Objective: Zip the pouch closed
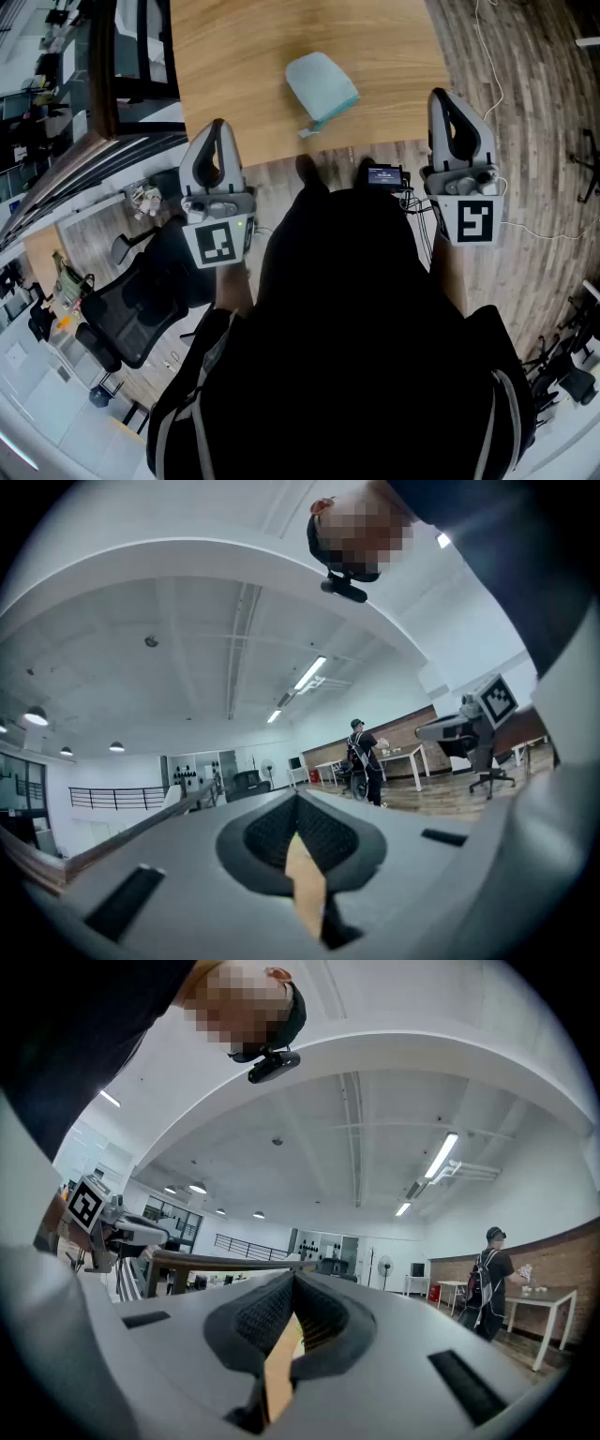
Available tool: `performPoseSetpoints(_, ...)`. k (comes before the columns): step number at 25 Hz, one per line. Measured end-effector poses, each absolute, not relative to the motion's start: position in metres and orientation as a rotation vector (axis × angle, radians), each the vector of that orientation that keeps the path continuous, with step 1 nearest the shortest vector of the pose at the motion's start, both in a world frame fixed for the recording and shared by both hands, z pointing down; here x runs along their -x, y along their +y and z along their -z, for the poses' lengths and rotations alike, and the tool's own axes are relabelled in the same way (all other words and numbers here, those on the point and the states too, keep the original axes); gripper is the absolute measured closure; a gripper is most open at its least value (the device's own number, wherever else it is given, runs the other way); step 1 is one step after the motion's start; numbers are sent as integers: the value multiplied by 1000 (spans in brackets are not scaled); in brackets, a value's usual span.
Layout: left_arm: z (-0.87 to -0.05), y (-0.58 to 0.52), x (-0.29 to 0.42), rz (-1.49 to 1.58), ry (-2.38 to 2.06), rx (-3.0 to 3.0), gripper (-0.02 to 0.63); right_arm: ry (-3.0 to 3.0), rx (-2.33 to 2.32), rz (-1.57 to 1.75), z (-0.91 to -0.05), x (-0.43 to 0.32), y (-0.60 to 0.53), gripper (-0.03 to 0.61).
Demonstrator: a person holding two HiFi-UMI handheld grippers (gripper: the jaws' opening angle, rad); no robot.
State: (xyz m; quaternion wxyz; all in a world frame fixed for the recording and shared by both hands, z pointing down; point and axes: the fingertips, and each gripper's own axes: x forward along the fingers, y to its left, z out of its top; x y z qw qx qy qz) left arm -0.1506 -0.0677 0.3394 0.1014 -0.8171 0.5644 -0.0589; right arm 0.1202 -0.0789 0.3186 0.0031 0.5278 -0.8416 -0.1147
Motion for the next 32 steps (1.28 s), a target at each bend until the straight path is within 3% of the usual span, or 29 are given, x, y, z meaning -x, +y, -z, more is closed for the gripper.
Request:
performPoseSetpoints(9, -348, -70, 142, 222, 1582, 2456, 617, -2690, -1591, 364, -319, -109, -76, 566)
performPoseSetpoints(15, -537, -48, 91, 1131, 905, 2583, 617, -2661, -1583, 272, -338, -108, -73, 566)
performPoseSetpoints(19, -644, -34, 77, 1462, 539, 2554, 617, -2630, -1602, 222, -348, -114, -66, 566)
performPoseSetpoints(24, -719, -40, 81, 1734, 345, 2435, 612, -2570, -1675, 186, -355, -130, -53, 566)
performPoseSetpoints(26, -727, -34, 81, 1814, 287, 2443, 590, -2545, -1718, 169, -356, -139, -47, 566)
performPoseSetpoints(28, -731, -30, 82, 1862, 289, 2462, 412, -2520, -1761, 148, -358, -148, -42, 566)
performPoseSetpoints(32, -741, -29, 85, 1891, 301, 2405, 405, -2481, -1817, 131, -361, -160, -33, 566)
